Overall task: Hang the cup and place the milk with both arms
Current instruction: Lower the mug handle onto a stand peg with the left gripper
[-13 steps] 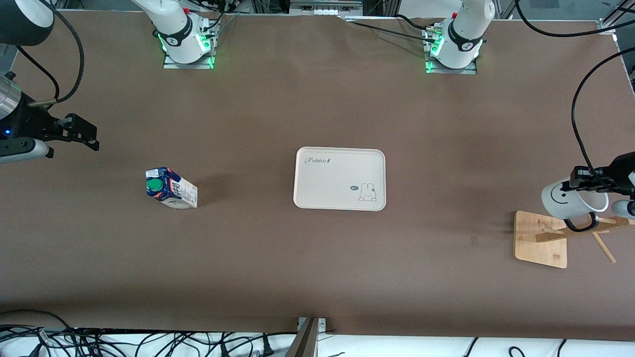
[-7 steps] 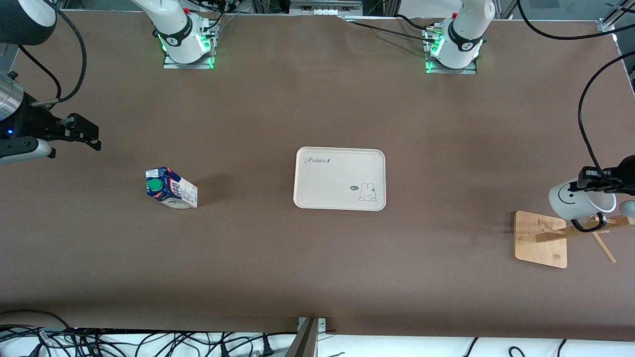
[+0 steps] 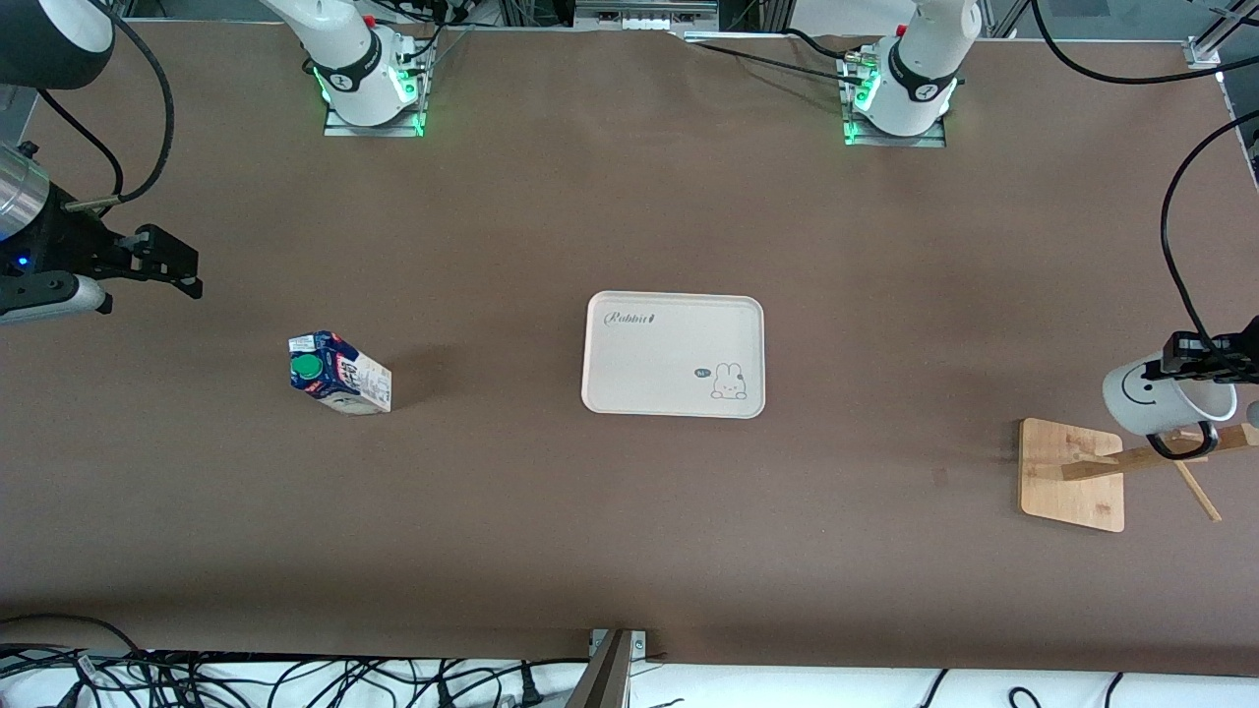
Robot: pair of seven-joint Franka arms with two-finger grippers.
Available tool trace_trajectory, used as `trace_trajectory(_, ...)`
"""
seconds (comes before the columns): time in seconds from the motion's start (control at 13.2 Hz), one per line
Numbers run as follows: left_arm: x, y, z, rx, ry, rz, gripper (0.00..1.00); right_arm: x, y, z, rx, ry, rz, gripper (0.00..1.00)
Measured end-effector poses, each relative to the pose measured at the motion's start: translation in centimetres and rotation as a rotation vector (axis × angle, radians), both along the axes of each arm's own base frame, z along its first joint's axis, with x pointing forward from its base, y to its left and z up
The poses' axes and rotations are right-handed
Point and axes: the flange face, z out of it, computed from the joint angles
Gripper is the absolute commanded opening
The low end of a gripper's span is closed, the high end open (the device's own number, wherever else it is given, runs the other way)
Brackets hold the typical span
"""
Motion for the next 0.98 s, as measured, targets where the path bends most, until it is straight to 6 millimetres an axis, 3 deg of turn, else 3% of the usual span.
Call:
trace_trajectory(0.3,0.2,1.2,-0.8,0.044,0.002,0.008,0.02,0.0,0.0,0.0,0.0,0.001,0.0,1.0)
trace_trajectory(0.38,0.3,1.4,-1.0,0.05,0.004,0.008,0.46,0.0,0.0,0.0,0.0,0.001,0.0,1.0)
trace_trajectory(0.45,0.3,1.4,-1.1,0.054,0.005,0.008,0.99,0.0,0.0,0.0,0.0,0.0,0.0,1.0)
trace_trajectory(0.76,0.3,1.2,-1.0,0.058,0.008,0.039,1.0,0.0,-1.0,0.0,0.0,0.0,-0.024,1.0)
trace_trajectory(0.98,0.5,-0.3,-0.7,0.057,0.007,0.055,1.0,0.1,-1.3,0.0,0.0,0.0,-0.029,1.0)
